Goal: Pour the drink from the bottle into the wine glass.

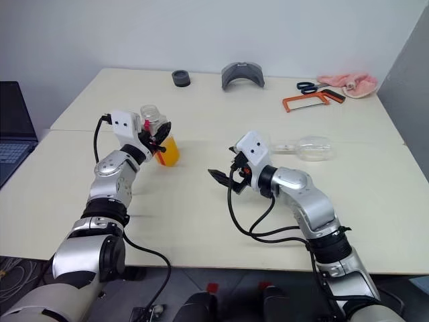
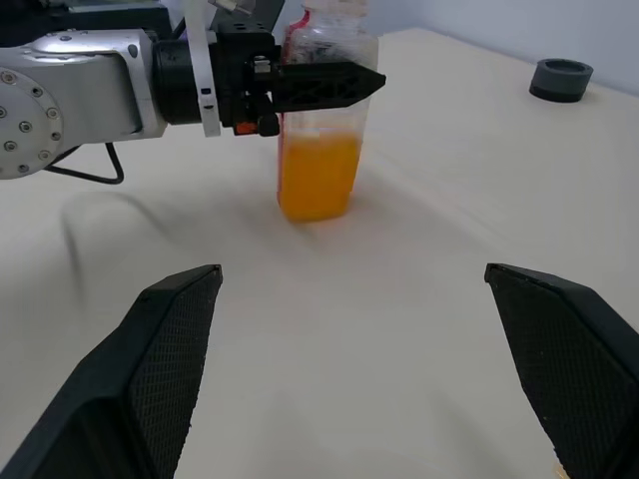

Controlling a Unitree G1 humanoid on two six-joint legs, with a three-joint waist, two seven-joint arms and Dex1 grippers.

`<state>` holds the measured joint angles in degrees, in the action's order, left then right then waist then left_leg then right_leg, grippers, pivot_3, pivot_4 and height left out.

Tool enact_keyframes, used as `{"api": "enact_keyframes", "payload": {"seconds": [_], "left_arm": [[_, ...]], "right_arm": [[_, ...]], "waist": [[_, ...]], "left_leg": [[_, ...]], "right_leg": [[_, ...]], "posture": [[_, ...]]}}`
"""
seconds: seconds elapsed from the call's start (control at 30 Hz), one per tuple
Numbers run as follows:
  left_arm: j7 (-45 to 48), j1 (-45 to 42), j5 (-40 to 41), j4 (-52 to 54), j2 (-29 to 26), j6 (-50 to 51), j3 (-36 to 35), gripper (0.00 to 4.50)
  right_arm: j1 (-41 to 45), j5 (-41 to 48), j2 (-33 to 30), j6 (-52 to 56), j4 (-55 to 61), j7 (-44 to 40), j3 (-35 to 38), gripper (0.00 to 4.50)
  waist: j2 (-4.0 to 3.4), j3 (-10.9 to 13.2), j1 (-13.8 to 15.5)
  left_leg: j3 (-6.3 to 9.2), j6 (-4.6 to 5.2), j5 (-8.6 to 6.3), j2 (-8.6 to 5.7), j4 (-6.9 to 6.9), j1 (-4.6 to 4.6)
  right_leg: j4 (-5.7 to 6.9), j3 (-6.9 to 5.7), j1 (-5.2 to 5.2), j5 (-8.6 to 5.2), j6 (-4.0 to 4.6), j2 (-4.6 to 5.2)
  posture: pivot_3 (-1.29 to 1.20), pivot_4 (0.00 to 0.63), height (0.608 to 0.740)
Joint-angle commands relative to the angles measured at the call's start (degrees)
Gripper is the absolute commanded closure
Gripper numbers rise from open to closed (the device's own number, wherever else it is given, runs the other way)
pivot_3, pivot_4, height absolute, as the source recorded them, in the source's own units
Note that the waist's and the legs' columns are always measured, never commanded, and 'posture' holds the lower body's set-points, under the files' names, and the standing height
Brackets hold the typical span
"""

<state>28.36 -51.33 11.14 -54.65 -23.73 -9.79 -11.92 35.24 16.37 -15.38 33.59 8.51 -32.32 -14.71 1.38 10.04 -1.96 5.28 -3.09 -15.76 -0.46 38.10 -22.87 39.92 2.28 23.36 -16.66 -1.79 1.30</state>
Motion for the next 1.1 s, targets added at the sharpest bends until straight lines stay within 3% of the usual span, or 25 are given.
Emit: {"api": "enact_keyframes", "payload": {"seconds": [0.03,0.23,1.1], "left_arm": [[-1.6,-1.3,-0.7,0.1,0.1,-2.4,-0.3,1.89],[-2.1,0.8,-0.4,1.6,1.1,-2.8,-0.4,0.04],[-6.9,20.7,-0.7,21.2,3.2,3.4,0.5,0.04]], "right_arm": [[1.5,-0.6,0.4,-1.3,1.0,-0.8,0.2,0.00],[0.5,-0.6,0.3,-0.4,2.3,-1.1,0.4,0.00],[-12.6,0.7,-3.5,6.0,14.0,-2.5,-0.5,0.00]], "waist": [[0.00,0.0,-0.1],[0.00,0.0,-0.1],[0.00,0.0,-0.4]], "left_leg": [[0.00,0.00,0.00,0.00,0.00,0.01],[-0.01,0.00,0.00,0.00,0.00,0.01],[0.05,0.18,-0.10,0.06,-0.01,0.05]], "right_leg": [[0.00,0.00,0.00,0.00,0.00,0.00],[0.02,0.00,0.00,0.00,0.00,0.00],[0.05,0.02,-0.02,0.00,0.00,0.00]], "posture": [[0.00,0.150,0.740],[0.00,0.150,0.740],[0.00,0.150,0.740]]}}
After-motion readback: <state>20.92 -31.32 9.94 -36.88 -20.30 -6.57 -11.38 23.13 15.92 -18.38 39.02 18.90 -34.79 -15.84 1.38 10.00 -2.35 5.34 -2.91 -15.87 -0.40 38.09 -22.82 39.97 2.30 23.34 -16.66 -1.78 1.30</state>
